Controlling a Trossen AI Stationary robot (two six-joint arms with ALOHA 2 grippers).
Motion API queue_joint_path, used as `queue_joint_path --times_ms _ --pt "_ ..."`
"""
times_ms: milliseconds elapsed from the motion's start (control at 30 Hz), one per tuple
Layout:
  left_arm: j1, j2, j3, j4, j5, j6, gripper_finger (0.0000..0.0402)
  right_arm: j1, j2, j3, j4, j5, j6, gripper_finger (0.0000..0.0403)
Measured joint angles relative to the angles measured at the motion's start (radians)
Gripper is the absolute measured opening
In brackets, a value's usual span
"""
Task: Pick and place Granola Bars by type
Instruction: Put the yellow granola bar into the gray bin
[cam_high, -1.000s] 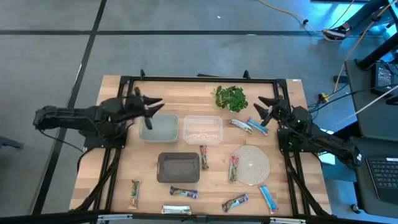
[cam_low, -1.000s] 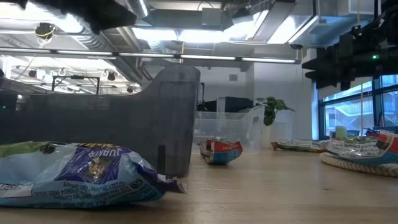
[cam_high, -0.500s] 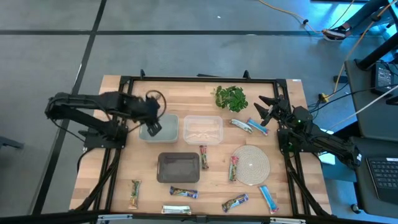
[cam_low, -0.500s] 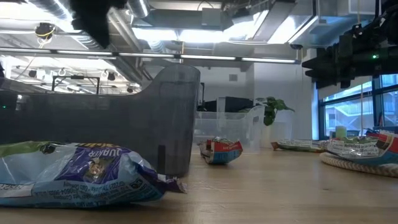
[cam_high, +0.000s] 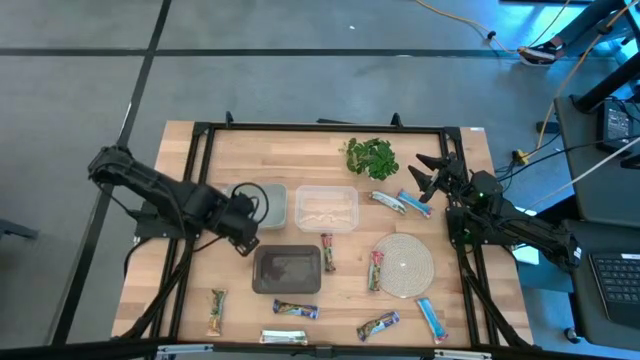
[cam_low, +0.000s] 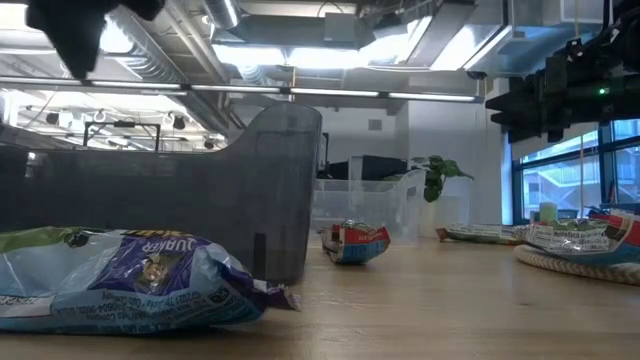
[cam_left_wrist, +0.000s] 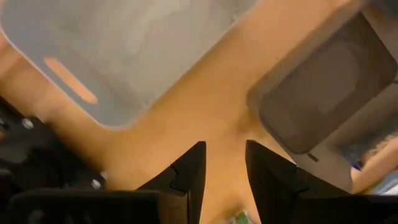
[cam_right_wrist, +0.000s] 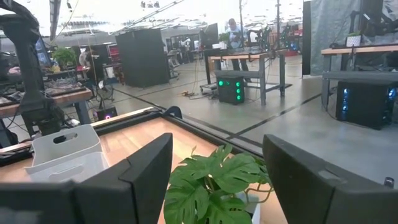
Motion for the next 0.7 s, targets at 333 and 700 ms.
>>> queue_joint_path --times_ms 333,700 --pt "-0.096 0.000 0.000 0.000 0.000 -0.084 0.0111 0.000 0.000 0.000 -0.001 -0.002 0.000 0.0251" --pt "-0.098 0.000 0.000 -0.009 -0.028 -0.061 0.0166 0.000 0.000 0.000 -0.037 -0.013 0.029 0.0251"
